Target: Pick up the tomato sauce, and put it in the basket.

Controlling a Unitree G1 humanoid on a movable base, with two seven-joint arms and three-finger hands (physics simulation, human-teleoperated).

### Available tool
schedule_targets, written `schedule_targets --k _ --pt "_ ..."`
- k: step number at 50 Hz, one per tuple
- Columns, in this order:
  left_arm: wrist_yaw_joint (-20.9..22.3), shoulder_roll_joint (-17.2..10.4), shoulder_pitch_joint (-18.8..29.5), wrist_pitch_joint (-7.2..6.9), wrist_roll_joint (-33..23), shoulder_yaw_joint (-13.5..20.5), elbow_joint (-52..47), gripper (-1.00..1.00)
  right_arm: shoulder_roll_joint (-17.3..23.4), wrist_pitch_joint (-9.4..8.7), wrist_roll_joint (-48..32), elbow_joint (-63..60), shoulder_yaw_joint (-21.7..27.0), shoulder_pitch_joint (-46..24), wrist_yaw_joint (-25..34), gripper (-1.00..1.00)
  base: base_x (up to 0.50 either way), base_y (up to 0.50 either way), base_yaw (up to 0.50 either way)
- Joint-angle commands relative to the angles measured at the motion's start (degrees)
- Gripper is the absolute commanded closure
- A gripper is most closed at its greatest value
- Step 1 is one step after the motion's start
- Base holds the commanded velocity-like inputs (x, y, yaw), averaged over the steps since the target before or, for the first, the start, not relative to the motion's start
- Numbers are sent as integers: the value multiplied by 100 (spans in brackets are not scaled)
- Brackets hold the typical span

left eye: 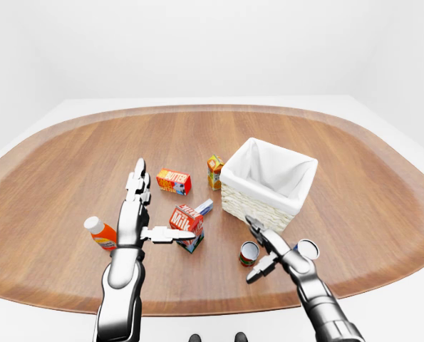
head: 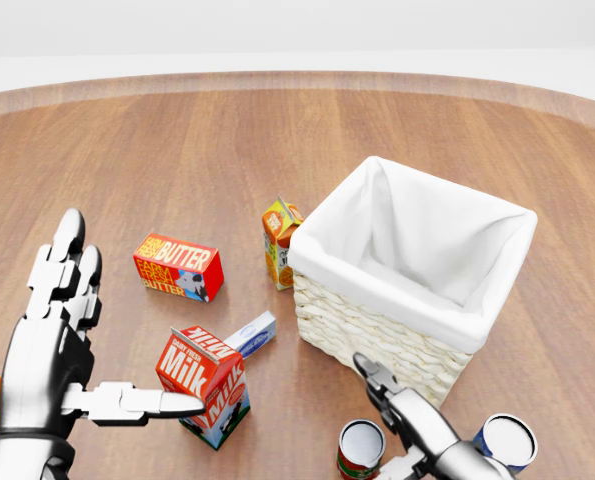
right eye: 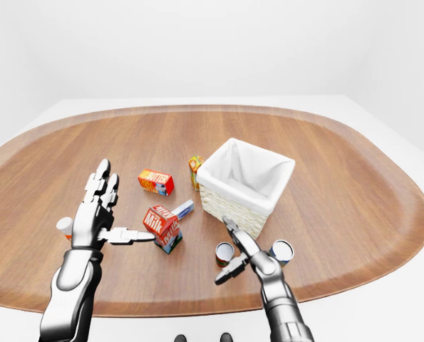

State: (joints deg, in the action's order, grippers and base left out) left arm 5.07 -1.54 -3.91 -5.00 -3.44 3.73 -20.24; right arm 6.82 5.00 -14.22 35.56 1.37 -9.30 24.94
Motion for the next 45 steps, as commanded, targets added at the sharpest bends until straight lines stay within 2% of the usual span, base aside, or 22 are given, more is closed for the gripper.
schedule_targets --k 1,45 --pt "-2 0 3 0 -3 -2 8 -100 24 0 -5 310 12 -129 -77 -100 0 0 0" --pt "16 6 -18 0 2 -20 -54 -100 54 0 -18 1215 -5 -466 -266 -100 0 0 0"
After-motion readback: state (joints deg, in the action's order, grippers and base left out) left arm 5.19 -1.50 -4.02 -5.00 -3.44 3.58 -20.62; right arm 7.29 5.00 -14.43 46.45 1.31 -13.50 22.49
